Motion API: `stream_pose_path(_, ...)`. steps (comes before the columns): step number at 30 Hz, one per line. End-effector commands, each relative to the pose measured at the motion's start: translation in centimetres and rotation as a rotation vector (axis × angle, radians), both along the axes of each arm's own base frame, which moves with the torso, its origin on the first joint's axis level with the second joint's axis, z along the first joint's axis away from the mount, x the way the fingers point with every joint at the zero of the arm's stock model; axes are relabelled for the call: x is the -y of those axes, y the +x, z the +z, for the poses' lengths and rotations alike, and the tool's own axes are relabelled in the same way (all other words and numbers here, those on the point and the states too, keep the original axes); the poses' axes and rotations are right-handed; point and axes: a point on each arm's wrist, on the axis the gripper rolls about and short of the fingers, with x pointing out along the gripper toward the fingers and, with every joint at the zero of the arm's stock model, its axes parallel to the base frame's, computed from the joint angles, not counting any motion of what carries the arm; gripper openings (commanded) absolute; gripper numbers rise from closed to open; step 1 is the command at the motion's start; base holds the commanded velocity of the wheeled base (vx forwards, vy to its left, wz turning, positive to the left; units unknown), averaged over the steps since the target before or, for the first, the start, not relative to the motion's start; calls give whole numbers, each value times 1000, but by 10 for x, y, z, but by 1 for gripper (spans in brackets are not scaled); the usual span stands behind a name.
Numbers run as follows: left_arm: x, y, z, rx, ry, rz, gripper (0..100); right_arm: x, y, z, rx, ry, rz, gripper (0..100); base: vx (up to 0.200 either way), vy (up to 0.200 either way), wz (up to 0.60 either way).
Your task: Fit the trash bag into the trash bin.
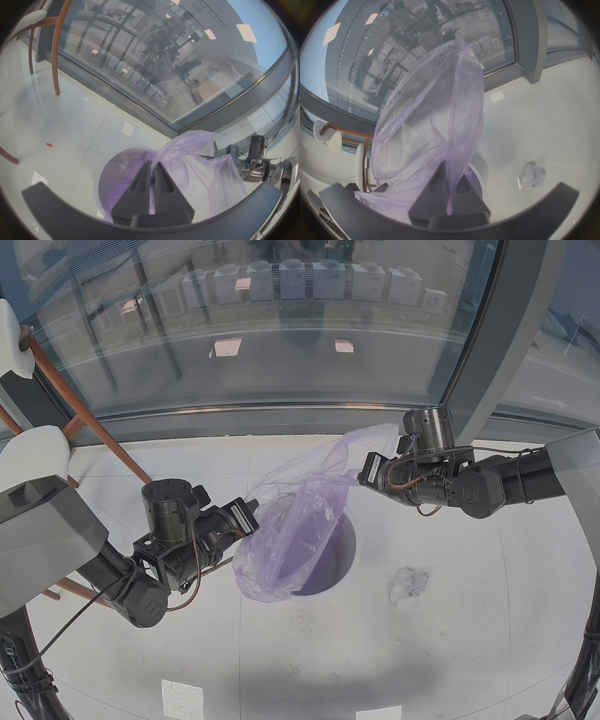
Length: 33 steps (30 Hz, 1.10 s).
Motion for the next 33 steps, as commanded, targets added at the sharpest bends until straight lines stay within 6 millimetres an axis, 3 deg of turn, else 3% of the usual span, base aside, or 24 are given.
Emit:
stream_pose_path(1, 4, 29, -6, 30, -14, 22, 0, -7, 27, 4, 52, 32, 3, 0, 0, 0, 0)
stream_pose_path(7, 18, 56, -14, 68, -23, 29, 0, -7, 32, -7, 31, 20, -5, 0, 0, 0, 0)
stream_pose_path(12, 21, 48, -25, 26, -1, 15, 0, -4, 16, -23, -43, -14, 13, 0, 0, 0, 0)
stream_pose_path(14, 11, 36, -46, -49, 48, 19, 0, -1, -1, -40, -103, -58, 27, 0, 0, 0, 0)
stream_pose_path(17, -8, 31, -58, -80, 77, 48, 0, 8, -10, -58, -141, -130, 48, 0, 0, 0, 0)
stream_pose_path(22, -42, 27, -66, -75, 73, 120, 0, 22, -30, -72, -163, -159, 56, 0, 0, 0, 0)
stream_pose_path(28, -65, 10, -74, -120, 77, 85, 0, 33, -53, -79, -143, -125, 99, 0, 0, 0, 0)
stream_pose_path(33, -69, 7, -74, -79, 99, 87, 0, 44, -62, -93, -155, -130, 85, 0, 0, 0, 0)
